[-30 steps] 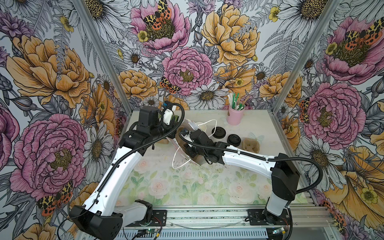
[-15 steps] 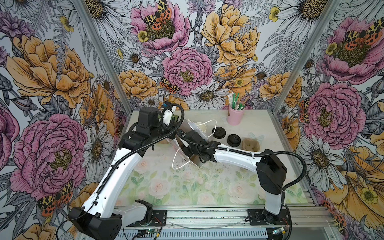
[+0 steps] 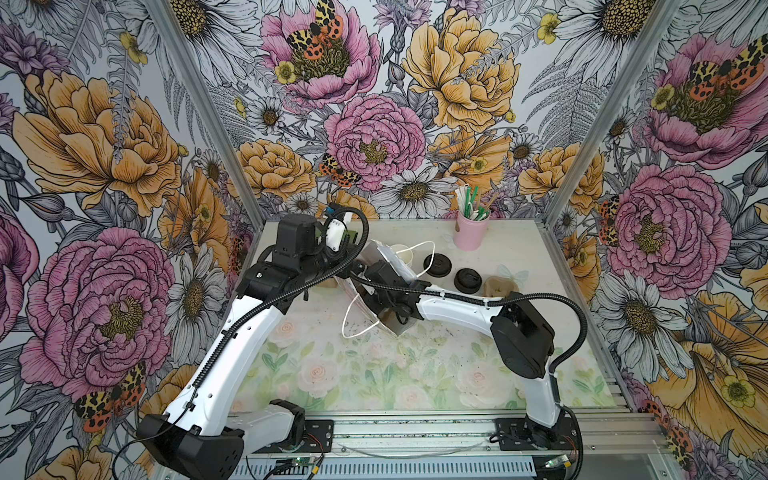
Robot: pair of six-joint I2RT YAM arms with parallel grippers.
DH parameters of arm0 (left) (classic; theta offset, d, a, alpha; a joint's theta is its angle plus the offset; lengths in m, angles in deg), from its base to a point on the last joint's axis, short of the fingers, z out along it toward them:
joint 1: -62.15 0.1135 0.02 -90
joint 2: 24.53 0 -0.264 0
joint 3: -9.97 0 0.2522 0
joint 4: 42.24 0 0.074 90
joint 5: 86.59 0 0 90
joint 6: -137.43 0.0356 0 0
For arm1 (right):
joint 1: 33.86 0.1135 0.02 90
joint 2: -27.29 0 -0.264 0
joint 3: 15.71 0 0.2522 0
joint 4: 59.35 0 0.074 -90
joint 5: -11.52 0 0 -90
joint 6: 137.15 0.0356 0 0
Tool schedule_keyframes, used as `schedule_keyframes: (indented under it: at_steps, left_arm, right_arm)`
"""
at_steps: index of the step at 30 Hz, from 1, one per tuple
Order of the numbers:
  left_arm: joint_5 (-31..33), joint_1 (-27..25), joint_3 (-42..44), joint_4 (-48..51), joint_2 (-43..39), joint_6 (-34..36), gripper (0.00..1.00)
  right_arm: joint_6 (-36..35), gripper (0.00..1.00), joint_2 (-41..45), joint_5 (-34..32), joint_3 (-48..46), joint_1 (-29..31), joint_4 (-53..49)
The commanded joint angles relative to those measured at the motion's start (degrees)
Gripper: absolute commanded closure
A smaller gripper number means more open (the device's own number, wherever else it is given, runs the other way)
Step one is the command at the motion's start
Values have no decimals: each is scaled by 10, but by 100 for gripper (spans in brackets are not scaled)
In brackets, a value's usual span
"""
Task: Pack the takeout coffee
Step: 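Push the carrier down to the bag's bottom with the right gripper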
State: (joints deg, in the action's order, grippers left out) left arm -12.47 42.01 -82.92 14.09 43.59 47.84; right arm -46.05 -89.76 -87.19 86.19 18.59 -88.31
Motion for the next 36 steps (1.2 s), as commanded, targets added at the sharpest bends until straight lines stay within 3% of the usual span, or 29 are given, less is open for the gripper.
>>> schedule_keyframes:
  at_steps: [1, 21, 36]
  left_arm:
    - [-4, -6, -1, -22, -7, 3, 100]
    - [0, -6, 3, -23, -12, 5, 100]
    - [18, -5, 12, -22, -15, 7, 100]
  right_arm:
    - [-9, 71, -17, 9, 20, -2, -3]
    - [-5, 67, -85, 2, 81, -5, -67]
    - [-4, 59, -17, -14, 54, 5, -73]
